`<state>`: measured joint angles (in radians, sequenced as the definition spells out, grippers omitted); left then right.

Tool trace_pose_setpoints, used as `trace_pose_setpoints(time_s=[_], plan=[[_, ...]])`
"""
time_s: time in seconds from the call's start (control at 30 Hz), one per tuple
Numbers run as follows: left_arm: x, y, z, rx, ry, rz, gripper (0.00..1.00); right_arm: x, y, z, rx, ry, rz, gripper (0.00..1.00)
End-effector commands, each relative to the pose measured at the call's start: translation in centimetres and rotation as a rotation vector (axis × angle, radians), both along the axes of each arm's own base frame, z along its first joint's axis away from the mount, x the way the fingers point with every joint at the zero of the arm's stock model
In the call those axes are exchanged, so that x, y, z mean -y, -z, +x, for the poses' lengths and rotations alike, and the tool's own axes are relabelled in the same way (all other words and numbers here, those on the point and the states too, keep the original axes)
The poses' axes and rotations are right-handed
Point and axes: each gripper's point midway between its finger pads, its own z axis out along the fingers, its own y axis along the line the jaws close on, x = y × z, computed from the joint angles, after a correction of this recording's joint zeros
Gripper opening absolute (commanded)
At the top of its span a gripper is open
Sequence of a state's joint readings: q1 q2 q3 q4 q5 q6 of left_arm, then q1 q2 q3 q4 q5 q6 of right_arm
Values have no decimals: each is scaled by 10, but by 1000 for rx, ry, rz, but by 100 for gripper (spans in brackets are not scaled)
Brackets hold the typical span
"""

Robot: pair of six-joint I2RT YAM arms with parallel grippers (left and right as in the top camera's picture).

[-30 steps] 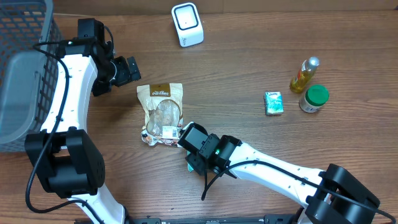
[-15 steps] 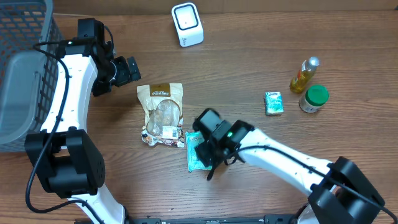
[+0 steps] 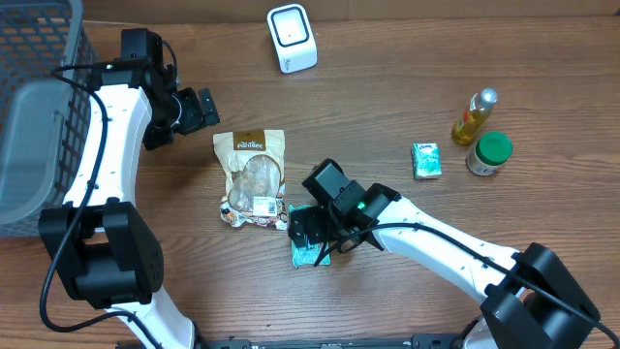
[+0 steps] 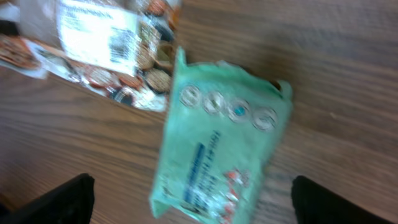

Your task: Scan the item barcode

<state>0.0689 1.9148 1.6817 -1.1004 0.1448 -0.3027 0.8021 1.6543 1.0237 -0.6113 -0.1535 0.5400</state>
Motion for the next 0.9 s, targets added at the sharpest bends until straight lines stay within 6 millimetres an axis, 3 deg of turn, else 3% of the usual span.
trace_pose_setpoints(time_s=[0.0,0.1,0.2,0.33,0.43,0.53,0.73,0.87], plan=[[1,-8,2,24,25,6,100,-17,-13,3,-5,37,70,100],[1,-8,1,23,25,6,99,-10,-8,4,-15,118,31,89],[1,-8,1,23,25,6,100,5,6,3,-3,209,-74,86],[1,-8,2,24,25,6,100,-11,22,-11,-32,176,-85,85],[1,-8,2,24,25,6,100,-14,22,-10,-28,171,-88,85],[1,-8,2,24,25,6,100,-14,22,-7,-12,178,-89,77],[1,-8,2,24,25,6,100,-4,20,14,49,232,-101,45],[1,-8,1,23,25,6,100,2,21,21,47,254,-103,33]])
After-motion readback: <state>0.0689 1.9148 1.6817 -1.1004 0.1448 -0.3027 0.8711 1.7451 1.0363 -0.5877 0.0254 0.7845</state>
